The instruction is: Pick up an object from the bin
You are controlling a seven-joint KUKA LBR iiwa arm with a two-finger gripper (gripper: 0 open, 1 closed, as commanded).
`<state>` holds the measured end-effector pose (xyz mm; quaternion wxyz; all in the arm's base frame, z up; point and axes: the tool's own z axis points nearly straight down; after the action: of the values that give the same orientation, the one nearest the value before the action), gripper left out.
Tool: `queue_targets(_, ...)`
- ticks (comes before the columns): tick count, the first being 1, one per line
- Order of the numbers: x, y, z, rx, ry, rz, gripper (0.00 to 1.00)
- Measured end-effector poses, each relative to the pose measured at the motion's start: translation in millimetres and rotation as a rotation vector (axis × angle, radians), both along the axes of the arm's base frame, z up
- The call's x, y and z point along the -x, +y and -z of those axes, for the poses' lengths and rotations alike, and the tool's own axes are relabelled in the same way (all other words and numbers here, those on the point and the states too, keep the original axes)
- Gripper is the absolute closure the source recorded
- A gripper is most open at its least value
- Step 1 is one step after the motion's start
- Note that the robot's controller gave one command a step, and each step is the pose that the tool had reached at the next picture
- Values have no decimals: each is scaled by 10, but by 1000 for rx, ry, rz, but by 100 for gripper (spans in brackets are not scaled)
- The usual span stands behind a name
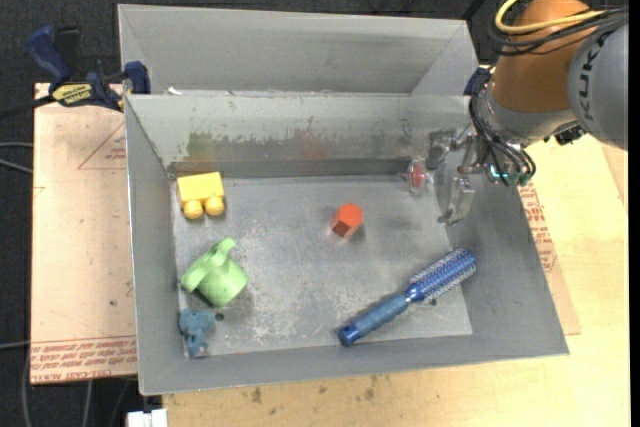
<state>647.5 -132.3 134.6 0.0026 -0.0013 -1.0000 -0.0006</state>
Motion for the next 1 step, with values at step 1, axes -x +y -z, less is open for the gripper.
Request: queue_targets(1,577,212,668,-4,-2,-467,0)
